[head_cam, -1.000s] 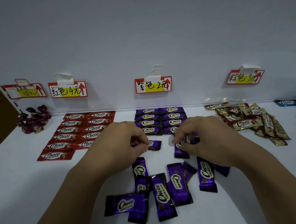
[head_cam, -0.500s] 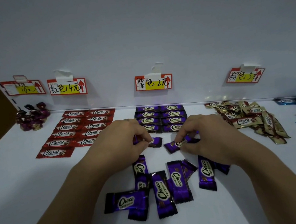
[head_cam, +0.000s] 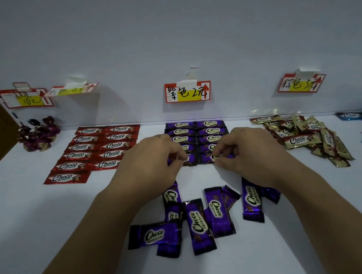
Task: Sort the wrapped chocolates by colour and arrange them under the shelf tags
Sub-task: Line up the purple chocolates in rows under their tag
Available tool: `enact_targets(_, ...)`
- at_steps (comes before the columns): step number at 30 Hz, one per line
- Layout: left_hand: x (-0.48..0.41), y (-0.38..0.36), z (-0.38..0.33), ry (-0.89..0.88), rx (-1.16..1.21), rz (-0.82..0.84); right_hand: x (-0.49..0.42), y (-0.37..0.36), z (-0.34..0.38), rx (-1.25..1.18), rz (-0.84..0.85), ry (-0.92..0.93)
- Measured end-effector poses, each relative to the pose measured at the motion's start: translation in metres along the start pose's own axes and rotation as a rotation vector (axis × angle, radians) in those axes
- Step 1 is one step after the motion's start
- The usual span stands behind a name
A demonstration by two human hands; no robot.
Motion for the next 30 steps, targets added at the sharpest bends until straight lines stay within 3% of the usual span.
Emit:
enact_targets(8,0.002,0.011,-0.003,-0.04,0.016,0.056,0.003,0.009,0.003,-0.068,0.041,0.035)
enact_targets(12,0.016,0.028,0.009,0.036,0.084,0.329,0.016,0.013,0.018,-0.19,0.252,0.087)
enact_targets(16,0.024,0.028,0.012,0.051,0.069,0.49,0.022,0.006,0.025,-0.046,0.393,0.123)
enact_targets(25,0.025,0.021,0.006,0.015,0.142,0.51,0.022,0.003,0.022,-0.174,0.443,0.121)
enact_targets(30,0.025,0.024,0.01,0.044,0.243,0.492,0.017,0.01,0.011,-0.394,0.315,0.068)
Point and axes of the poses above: each hand's wrist, its own x-axis away from the middle knuckle, its own y-axis out of the back of the hand, z = x × y, the point moved 3 cm from there along -x, towards the middle knuckle, and after that the axes turned 5 degrees about -z, right-handed, at the moved point
